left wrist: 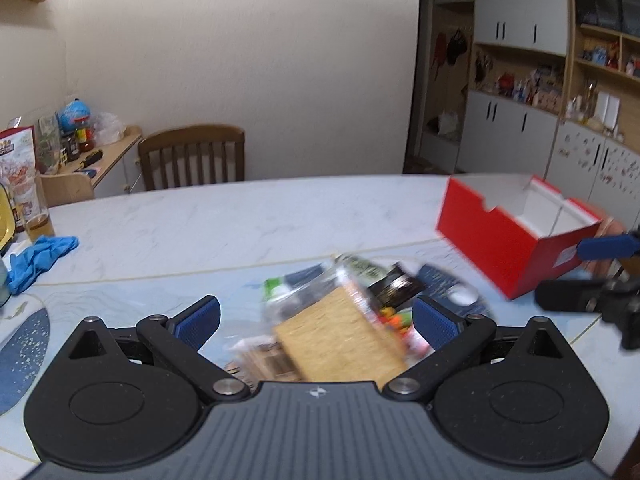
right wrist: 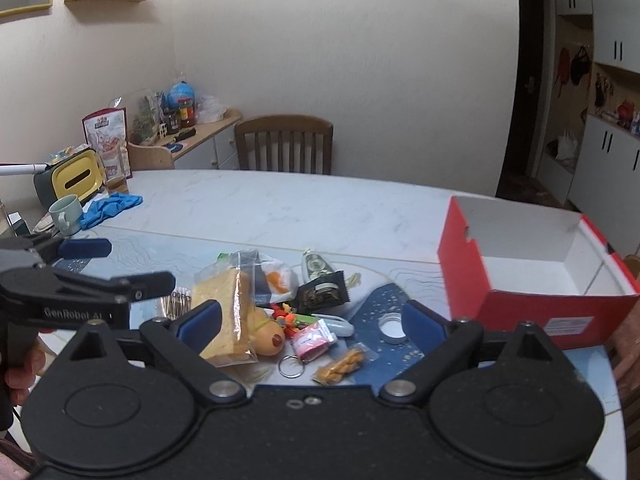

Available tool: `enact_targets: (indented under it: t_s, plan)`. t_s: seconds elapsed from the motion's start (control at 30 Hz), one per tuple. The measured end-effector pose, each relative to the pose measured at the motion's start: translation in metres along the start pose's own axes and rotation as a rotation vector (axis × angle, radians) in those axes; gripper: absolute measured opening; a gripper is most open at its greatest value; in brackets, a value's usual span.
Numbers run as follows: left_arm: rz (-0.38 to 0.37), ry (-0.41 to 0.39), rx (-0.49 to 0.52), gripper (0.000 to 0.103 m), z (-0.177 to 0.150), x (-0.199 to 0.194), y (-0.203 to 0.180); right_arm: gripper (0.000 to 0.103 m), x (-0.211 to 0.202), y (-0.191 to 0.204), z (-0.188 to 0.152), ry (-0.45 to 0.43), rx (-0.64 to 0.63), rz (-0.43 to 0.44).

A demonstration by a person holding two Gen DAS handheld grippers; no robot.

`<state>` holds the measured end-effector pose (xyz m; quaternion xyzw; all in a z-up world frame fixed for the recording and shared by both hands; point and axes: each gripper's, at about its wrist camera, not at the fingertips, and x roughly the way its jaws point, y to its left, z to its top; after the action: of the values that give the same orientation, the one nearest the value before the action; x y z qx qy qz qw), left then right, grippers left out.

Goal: Organize objects
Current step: 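Reach both tools toward the pile of bagged snacks on the table, then grasp the cotton swab bag with left tool while right tool grasps the bagged bread slice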

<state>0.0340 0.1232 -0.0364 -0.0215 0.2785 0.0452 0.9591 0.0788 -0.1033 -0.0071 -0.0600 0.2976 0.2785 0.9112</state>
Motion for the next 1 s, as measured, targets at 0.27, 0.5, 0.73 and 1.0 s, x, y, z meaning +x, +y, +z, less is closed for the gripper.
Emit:
enact_targets:
  t_s: [0.27,0.5,0.73,1.0]
  plan:
    - [0.013,0.099,0.049,0.102,-0.020,0.042,0.023,0.092,0.050,0.011,0.005,0.089,0.010,0.036]
    - [0.007,0.133,0.018,0.099,-0.027,0.061,0.040,0.088,0.089,0.024,0.011,0.155,0.011,0.072]
    - [-0.051,0.176,-0.031,0.085,-0.030,0.074,0.051,0.082,0.125,0.036,0.016,0.215,0.007,0.106]
    - [-0.106,0.208,-0.079,0.062,-0.030,0.086,0.061,0.073,0.151,0.049,0.017,0.273,0.008,0.138]
